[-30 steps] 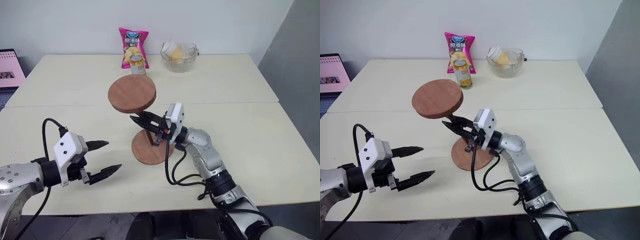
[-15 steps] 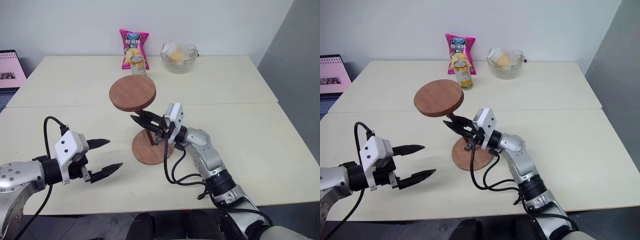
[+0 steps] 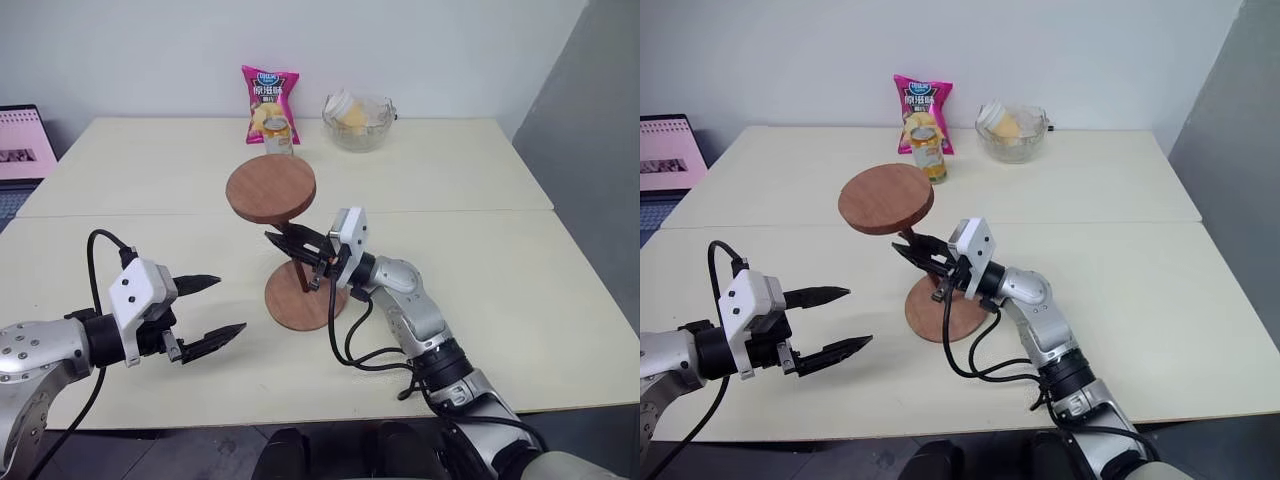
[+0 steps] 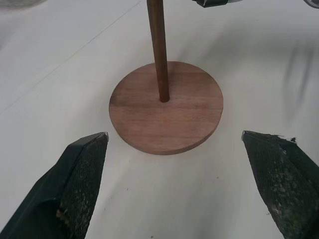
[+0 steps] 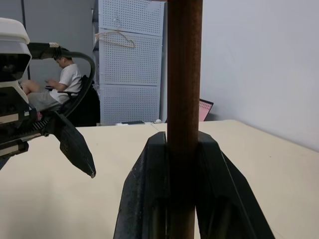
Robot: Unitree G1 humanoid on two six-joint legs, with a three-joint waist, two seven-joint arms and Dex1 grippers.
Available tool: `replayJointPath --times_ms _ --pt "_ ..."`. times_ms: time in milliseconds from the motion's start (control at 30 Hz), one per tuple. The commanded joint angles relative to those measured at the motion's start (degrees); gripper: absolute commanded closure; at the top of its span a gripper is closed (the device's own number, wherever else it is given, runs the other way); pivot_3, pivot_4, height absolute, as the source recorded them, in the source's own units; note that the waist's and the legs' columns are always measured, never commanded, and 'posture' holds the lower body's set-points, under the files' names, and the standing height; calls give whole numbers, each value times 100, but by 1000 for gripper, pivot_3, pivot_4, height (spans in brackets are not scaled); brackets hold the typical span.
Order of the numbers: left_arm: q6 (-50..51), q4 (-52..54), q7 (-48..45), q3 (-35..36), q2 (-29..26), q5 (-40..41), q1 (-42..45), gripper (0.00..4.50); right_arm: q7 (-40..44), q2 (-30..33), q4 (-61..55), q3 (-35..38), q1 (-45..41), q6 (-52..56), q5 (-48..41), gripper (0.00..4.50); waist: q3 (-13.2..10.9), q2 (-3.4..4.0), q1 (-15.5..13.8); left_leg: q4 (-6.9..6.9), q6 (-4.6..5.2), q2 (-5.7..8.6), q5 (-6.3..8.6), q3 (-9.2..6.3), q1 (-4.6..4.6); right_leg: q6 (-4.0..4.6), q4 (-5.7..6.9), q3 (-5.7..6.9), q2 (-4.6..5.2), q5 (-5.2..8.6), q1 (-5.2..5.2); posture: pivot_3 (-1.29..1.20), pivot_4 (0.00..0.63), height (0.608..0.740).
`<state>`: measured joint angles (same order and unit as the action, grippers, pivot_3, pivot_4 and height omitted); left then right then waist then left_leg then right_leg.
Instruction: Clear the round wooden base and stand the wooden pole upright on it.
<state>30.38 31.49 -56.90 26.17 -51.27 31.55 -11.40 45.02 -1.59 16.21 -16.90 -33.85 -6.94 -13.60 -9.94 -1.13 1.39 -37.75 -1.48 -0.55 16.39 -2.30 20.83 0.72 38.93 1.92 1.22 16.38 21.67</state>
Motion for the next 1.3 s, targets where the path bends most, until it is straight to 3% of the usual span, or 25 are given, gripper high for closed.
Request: replayJointPath --times_ms 33,467,667,1300 --pt "-36 71 14 155 -13 107 5 0 33 349 706 -104 306 314 405 4242 20 3 -8 0 0 0 0 0 0 0 0 0 0 0 -1 0 150 740" --pt "3 30 60 151 11 193 123 0 -138 580 1061 -253 346 695 575 4242 103 32 -41 5 0 2 1 -1 -19 13 -5 0 2 11 -20 0 150 740" --pt "-19 36 63 133 6 182 62 0 -167 649 1175 -217 370 700 571 4242 130 37 -109 73 0 9 1 9 -101 -1 -45 -11 8 35 -54 0 150 740" --pt "93 0 133 80 -58 362 165 0 169 825 886 -102 611 686 320 4242 186 63 -157 102 0 5 2 1 -97 21 -92 -2 8 52 -60 0 150 740"
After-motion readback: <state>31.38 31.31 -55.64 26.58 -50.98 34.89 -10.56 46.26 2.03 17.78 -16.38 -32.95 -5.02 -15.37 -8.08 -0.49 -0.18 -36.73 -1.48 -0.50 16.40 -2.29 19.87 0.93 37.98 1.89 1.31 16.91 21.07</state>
